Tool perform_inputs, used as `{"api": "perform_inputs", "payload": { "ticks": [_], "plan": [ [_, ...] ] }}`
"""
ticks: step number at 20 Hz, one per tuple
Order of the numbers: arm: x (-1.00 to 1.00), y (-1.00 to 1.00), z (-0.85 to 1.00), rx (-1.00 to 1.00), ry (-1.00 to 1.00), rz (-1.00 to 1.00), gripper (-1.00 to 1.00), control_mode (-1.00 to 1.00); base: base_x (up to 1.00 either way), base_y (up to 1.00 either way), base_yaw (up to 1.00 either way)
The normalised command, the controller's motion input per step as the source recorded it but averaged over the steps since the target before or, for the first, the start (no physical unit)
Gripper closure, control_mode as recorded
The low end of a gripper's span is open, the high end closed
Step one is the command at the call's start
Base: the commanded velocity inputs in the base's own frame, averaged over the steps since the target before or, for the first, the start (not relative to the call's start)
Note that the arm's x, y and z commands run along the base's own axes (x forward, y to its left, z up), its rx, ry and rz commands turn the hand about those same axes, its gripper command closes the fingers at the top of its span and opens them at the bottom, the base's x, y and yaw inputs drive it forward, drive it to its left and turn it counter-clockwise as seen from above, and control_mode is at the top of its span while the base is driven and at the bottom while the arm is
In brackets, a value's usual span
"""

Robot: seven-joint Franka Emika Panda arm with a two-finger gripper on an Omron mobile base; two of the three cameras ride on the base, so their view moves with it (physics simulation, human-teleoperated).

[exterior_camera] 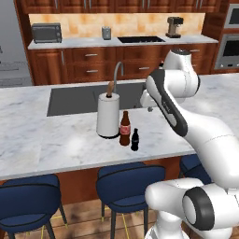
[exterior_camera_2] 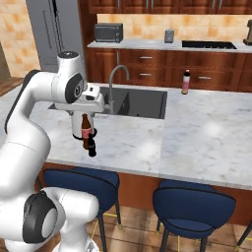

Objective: Place the large bottle from the dining counter next to the other large bottle outside the sink, and place the small bottle from the dining counter next to the other small bottle inside the sink.

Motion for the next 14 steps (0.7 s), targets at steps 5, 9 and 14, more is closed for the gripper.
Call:
{"api": "perform_inputs", "payload": {
  "ticks": [5, 9, 14],
  "plan": [
    [0.09, 0.04, -0.08, 0.05, 0.0, 0.0, -1.0, -1.0, 0.0, 0.0, 0.0],
    [0.14, 0.16, -0.26, 0.09, -0.01, 0.0, -1.0, -1.0, 0.0, 0.0, 0.0],
    [0.1, 0.22, -0.34, 0.06, -0.07, 0.0, -1.0, -1.0, 0.0, 0.0, 0.0]
  ]
}}
